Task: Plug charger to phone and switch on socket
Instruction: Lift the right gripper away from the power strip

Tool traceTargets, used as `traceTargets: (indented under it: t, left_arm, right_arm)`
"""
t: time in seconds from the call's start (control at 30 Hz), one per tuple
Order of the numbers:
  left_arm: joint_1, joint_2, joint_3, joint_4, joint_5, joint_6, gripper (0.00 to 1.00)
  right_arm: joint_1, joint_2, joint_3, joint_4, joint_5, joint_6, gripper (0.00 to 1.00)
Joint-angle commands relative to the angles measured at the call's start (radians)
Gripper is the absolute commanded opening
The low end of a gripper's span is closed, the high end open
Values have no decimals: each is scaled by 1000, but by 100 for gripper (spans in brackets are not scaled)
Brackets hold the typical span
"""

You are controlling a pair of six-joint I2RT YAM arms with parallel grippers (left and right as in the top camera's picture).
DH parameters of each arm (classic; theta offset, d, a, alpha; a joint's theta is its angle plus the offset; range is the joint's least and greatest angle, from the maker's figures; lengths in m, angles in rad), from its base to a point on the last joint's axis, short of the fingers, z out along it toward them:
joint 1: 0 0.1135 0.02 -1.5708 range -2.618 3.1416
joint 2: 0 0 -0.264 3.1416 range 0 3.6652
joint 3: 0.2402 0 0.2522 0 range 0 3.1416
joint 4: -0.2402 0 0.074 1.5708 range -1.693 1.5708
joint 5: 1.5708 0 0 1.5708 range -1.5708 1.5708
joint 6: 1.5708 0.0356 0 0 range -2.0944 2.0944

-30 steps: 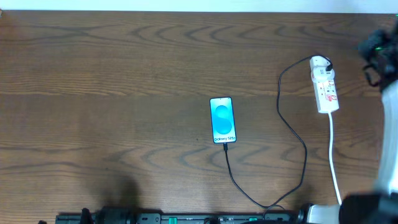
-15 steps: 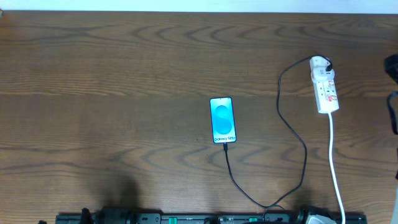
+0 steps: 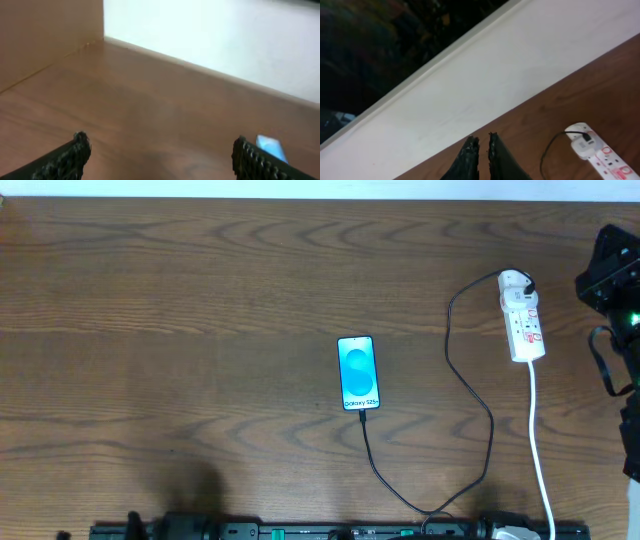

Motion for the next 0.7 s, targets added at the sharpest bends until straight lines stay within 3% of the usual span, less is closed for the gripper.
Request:
traceTargets:
  t: [0.0,0.2,0.47,0.67]
  left_arm:
    - [3,-2,-33,135,-5,2,92]
    - [3,-1,-415,560,119,-2,92]
    - [3,0,-935,1077,119,-2,92]
    - [3,0,-1131,1266,115,-1,92]
  right_arm:
    - [23,-51,-1,-2,-3,9,8]
    - [24,-135,-1,-2,-3,9,9]
    - [24,-219,-1,-2,-3,9,10]
    - [24,-236,-1,-2,-3,9,10]
